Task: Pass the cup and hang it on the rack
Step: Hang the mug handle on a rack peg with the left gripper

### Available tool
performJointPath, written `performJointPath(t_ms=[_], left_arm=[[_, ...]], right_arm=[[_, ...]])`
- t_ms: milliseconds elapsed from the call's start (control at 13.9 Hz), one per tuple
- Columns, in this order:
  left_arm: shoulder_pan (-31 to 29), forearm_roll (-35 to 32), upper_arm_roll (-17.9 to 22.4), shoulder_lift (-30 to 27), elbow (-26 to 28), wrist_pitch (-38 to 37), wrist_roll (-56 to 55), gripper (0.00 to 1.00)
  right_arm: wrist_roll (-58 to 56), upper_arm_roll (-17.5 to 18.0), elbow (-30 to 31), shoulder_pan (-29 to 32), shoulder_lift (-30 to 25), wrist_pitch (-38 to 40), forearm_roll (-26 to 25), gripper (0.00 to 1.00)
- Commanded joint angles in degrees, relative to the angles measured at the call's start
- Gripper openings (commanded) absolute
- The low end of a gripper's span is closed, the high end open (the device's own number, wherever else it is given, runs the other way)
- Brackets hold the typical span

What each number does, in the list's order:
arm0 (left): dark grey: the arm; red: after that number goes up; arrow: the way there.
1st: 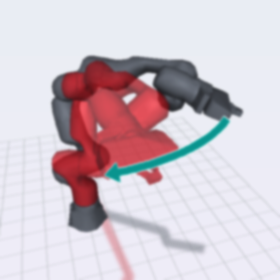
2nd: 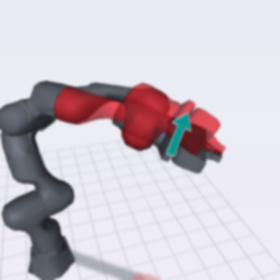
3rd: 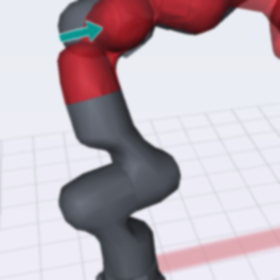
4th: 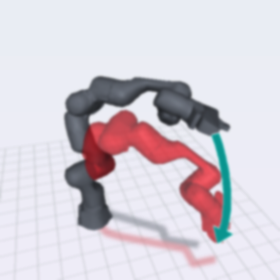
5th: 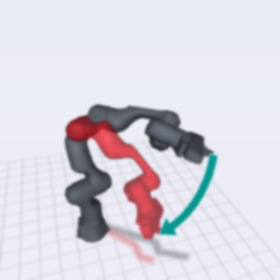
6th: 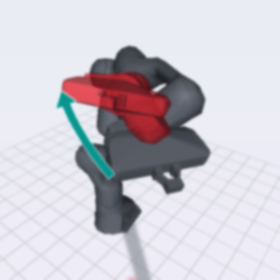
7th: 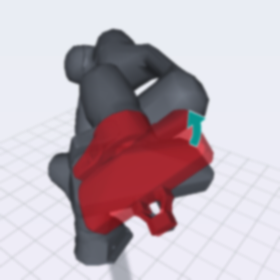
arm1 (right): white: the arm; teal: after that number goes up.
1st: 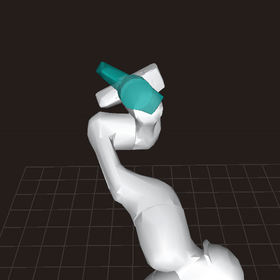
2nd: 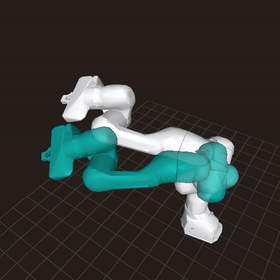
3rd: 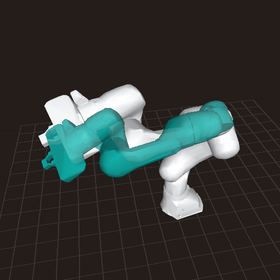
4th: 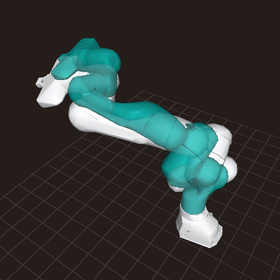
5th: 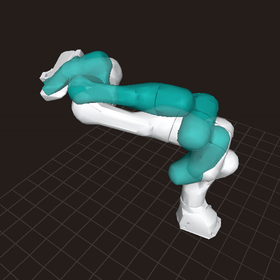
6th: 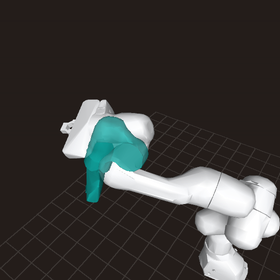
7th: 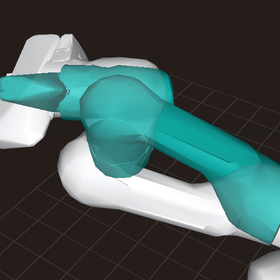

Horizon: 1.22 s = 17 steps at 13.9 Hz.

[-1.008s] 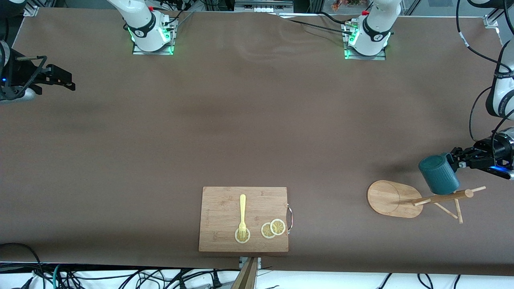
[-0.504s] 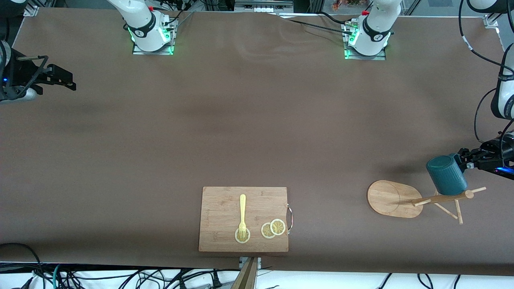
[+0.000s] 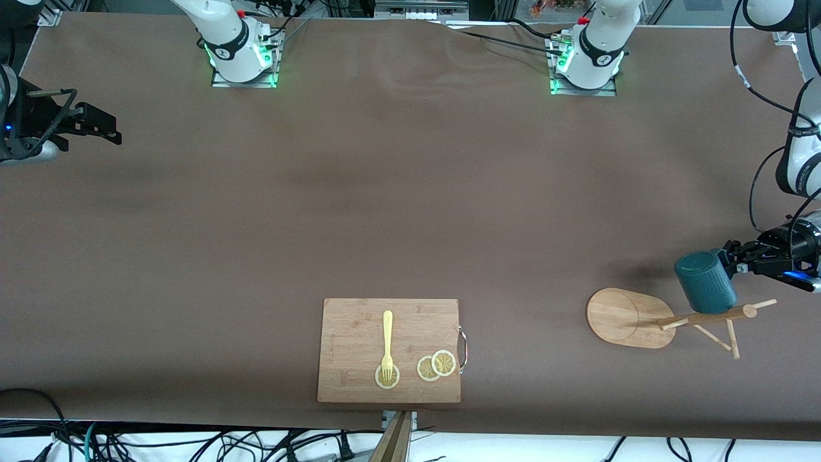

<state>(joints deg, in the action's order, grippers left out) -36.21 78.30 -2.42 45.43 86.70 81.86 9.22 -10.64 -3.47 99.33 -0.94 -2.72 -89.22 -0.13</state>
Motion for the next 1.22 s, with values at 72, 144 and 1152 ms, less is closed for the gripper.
performJointPath(t_ms=[72, 144, 1152], left_arm=[[-0.6, 0.5, -0.1, 1.2, -2.3, -0.3, 8.7, 1.0], [-0.6, 0.5, -0.1, 1.1, -2.2, -0.3, 9.7, 1.0], [-0.6, -47.1, 0.0, -32.3, 1.5, 1.0, 30.3, 1.0]], right_arm=[[1.0, 0.2, -0.8, 0.1, -0.2, 1.2, 0.7, 1.0], [1.0, 0.2, -0.8, 0.1, -0.3, 1.2, 0.7, 1.0], [0.9, 0.2, -0.8, 0.1, -0.2, 1.2, 0.7, 1.0]])
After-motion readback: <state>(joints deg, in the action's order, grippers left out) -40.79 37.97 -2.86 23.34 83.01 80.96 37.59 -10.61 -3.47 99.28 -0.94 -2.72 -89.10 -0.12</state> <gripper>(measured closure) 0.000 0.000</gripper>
